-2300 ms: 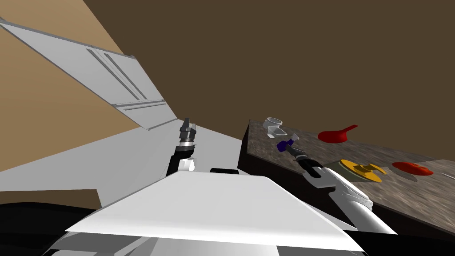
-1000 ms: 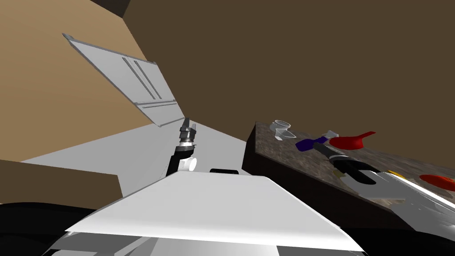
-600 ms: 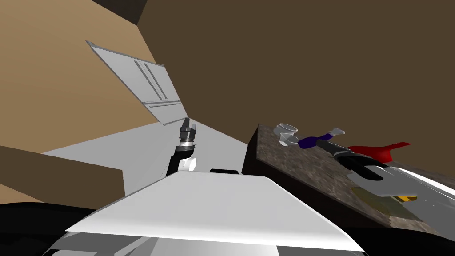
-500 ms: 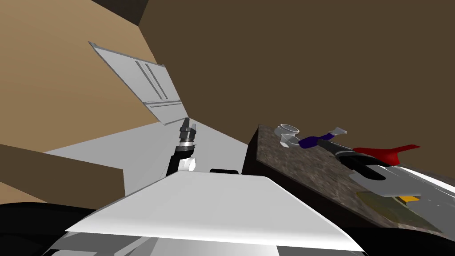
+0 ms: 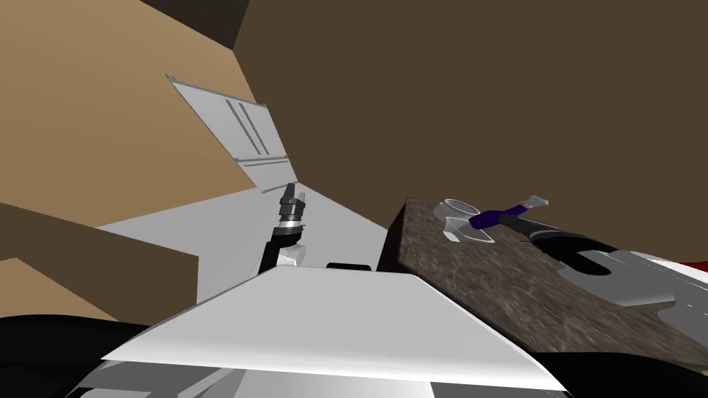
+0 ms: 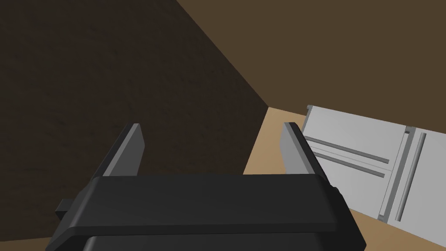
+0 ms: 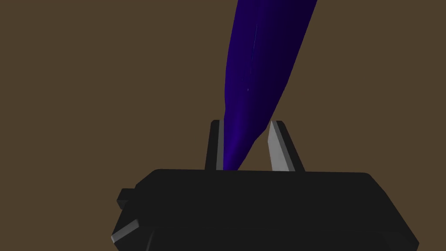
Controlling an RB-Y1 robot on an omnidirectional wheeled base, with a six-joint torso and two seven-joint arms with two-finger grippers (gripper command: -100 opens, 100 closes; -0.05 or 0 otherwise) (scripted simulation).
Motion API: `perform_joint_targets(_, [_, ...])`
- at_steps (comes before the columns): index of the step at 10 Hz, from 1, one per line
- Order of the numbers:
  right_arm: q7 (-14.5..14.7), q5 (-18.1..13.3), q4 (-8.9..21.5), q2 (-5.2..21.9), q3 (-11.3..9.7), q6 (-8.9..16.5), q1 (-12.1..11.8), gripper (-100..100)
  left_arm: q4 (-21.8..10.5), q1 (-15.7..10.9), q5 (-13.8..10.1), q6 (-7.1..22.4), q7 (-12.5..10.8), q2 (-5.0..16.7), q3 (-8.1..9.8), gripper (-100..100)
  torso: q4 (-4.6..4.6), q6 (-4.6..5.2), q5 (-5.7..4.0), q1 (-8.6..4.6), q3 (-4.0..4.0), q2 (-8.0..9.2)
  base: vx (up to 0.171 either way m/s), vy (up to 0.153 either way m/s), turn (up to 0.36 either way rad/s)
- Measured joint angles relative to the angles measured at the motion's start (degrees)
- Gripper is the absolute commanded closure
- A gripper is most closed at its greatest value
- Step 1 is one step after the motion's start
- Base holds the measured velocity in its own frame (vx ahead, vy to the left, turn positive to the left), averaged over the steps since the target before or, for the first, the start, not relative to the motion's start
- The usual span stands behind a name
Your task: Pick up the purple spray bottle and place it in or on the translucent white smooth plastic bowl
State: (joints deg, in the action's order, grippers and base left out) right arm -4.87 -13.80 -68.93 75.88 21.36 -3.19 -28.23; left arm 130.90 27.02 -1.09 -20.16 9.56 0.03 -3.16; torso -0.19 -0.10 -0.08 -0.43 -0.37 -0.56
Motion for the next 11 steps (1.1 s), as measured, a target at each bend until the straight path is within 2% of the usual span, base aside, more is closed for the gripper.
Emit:
perform_joint_targets(1, [-0.1,0.0,0.1,0.2,0.0,0.0,0.1,-100,0.0,0.0,0.0,0.0,0.0,0.0,0.00,0,0.03,0.09,0.01,0.24,0.12,0.23,0.011,-0.012,0.003])
perform_joint_targets(5, [-0.1,0.0,0.0,0.2,0.0,0.0,0.1,-100,0.0,0.0,0.0,0.0,0.0,0.0,-0.01,0,0.13,0.12,0.09,0.52,0.33,0.57,0.001,-0.001,0.000])
perform_joint_targets(6, [-0.1,0.0,0.0,0.2,0.0,0.0,0.1,0,0.0,0.0,0.0,0.0,0.0,0.0,-0.01,0,0.13,0.12,0.10,0.52,0.34,0.57,0.000,0.000,0.000])
perform_joint_targets(7, [-0.1,0.0,0.0,0.2,0.0,0.0,0.1,-100,0.0,0.0,0.0,0.0,0.0,0.0,-0.01,0,0.13,0.12,0.10,0.53,0.34,0.58,0.009,-0.001,-0.074])
perform_joint_targets(9, [-1.4,0.9,0.1,2.6,0.0,-0.3,-0.7,-100,0.0,0.0,0.0,0.0,0.0,0.0,-0.01,0,0.12,0.13,0.11,0.55,0.32,0.54,0.018,0.003,-0.066])
perform_joint_targets(11, [-3.0,2.0,-1.5,4.8,0.9,0.4,-3.0,-100,0.0,0.0,0.0,0.0,0.0,0.0,-0.01,0,0.12,0.13,0.11,0.55,0.31,0.53,0.018,-0.001,-0.083])
